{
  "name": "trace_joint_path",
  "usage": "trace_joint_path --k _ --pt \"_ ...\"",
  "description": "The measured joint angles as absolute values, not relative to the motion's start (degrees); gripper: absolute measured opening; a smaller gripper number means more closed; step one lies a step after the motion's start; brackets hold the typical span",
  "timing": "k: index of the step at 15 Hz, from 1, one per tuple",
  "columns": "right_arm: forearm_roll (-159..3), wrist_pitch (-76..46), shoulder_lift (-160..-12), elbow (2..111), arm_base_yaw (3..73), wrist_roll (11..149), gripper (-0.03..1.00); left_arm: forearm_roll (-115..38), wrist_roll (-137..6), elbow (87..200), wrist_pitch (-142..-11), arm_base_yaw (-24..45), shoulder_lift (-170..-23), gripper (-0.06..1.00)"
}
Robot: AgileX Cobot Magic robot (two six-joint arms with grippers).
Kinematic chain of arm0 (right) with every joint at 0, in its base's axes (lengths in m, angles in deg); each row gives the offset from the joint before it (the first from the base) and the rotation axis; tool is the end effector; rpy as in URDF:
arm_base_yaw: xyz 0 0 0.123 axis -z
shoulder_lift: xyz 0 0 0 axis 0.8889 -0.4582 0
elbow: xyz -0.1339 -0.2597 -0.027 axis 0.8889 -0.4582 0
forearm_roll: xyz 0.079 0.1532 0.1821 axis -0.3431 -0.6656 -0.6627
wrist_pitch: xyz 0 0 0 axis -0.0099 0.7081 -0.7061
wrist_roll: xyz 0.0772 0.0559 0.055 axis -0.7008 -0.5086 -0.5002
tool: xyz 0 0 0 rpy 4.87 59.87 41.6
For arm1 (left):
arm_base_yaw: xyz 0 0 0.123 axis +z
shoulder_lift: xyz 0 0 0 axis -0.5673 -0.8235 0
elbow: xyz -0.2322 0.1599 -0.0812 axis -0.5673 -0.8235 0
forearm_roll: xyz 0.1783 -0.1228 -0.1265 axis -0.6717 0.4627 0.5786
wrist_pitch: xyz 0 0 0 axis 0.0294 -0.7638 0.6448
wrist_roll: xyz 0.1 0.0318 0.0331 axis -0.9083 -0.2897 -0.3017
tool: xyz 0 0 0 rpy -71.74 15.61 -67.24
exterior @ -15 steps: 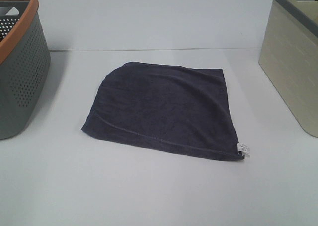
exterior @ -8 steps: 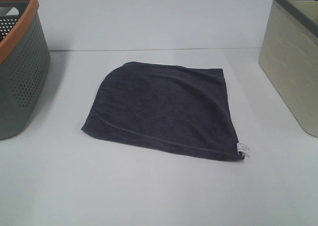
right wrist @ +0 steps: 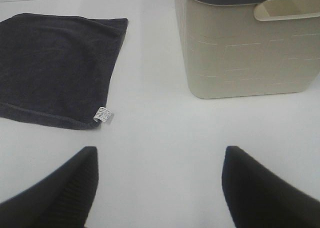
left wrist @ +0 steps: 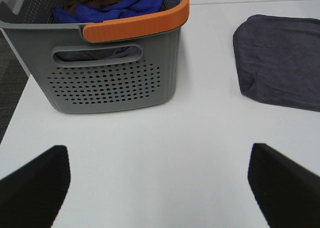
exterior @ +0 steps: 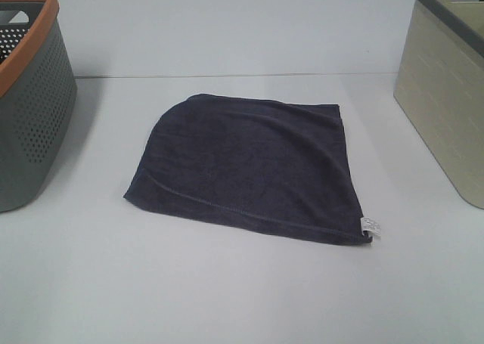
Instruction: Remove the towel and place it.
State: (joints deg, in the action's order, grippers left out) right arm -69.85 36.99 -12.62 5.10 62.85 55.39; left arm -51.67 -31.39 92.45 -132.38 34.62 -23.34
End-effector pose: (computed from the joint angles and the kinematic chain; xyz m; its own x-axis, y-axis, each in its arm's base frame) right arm 0.0013 -0.0012 0.2677 -0.4601 0.0312 -0.8873 0.0253 0.9994 0.0220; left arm 0.0030 -0.0010 0.2687 -0.4410 0.0004 -0.8975 0.0071 1.0000 -0.0031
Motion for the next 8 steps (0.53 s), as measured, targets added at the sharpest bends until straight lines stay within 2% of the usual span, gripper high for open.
trace_joint_path --k 8 --pt "-69.74 36.99 -12.62 5.1 62.85 55.39 0.7 -51.67 -31.39 92.45 -132.38 34.62 -23.34 0.91"
